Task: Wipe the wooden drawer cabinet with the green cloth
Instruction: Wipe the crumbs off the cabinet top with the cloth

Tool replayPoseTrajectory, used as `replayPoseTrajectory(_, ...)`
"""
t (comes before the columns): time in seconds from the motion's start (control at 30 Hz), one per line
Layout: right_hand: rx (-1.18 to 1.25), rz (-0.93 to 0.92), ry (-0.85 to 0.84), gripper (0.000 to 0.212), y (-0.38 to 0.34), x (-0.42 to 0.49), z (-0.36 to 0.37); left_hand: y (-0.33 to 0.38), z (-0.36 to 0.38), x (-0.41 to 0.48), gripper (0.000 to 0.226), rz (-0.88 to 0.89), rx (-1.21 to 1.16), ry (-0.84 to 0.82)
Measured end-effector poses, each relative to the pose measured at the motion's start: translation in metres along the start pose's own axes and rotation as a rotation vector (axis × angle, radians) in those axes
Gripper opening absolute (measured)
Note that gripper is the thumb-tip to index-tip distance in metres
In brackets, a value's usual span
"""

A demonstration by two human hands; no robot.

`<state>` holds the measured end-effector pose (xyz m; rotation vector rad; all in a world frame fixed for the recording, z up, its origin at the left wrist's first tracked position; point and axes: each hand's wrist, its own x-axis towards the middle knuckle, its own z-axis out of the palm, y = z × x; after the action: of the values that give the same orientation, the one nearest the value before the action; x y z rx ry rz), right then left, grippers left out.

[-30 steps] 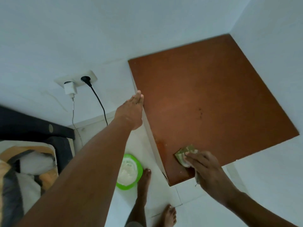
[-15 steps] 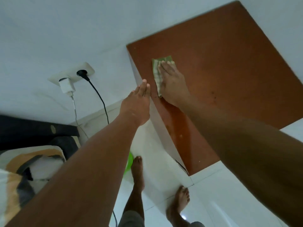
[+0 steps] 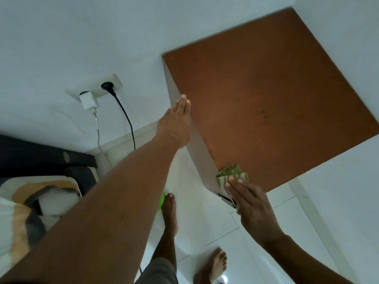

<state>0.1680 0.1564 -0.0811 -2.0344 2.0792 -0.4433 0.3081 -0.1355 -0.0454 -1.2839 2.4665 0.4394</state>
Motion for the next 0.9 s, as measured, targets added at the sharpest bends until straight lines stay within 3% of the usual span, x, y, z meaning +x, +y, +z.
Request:
replayPoseTrajectory(0.17,-0.086,0.023,-0.176,0.074,0.014,-0.051,-0.037,0.005,-0.016,-0.002,0.086,-0.052,-0.039,-0.038)
replayPoseTrajectory(0.23,-0.090,0.048,-0.238,0.070,0.018,-0.053,-0.059,0.007,-0.021,-0.001,0.085,-0.057,-0.042,-0.047)
replayPoseTrajectory(0.3,-0.053,0.097,-0.184,0.058,0.023,-0.033,-0.077,0.005,-0.022,0.000,0.085,-0.055,-0.055,-0.052)
replayPoseTrajectory(0.37,0.042,0.177,-0.044,0.038,0.025,0.012,-0.091,0.001,-0.018,0.001,0.087,-0.055,-0.087,-0.043)
replayPoseTrajectory(0.53,0.165,0.310,0.171,0.035,0.008,0.182,-0.094,-0.009,-0.013,0.004,0.090,-0.004,-0.104,-0.042)
replayPoseTrajectory(0.73,0.040,0.189,0.059,0.038,0.013,0.356,-0.038,-0.024,-0.008,0.005,0.093,0.103,-0.121,-0.037)
replayPoseTrajectory(0.83,0.092,0.107,0.001,0.036,0.001,0.416,-0.016,-0.033,-0.005,0.009,0.093,0.153,-0.128,-0.031)
replayPoseTrajectory(0.9,0.046,-0.013,-0.078,0.046,-0.008,0.433,0.002,-0.035,-0.002,0.009,0.093,0.175,-0.138,-0.030)
